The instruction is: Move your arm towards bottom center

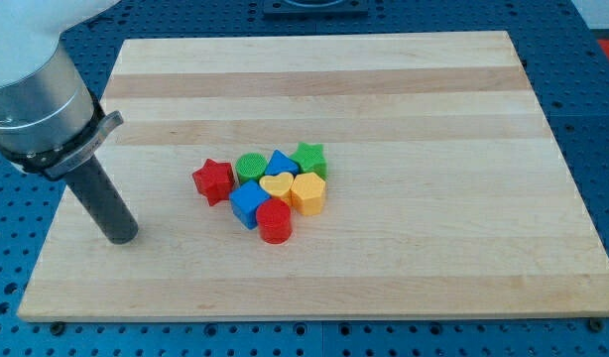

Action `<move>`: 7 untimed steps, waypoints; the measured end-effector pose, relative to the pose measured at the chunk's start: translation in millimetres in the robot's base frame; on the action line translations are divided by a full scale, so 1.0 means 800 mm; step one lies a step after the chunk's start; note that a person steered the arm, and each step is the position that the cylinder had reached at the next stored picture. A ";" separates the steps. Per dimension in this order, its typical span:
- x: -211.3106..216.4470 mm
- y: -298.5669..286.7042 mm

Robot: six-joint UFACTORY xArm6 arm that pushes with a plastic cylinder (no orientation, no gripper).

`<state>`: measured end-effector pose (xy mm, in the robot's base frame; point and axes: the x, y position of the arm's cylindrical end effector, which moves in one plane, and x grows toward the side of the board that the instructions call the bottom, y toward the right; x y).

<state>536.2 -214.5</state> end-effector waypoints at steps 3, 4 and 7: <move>0.021 0.089; 0.021 0.116; 0.021 0.104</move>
<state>552.7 -131.5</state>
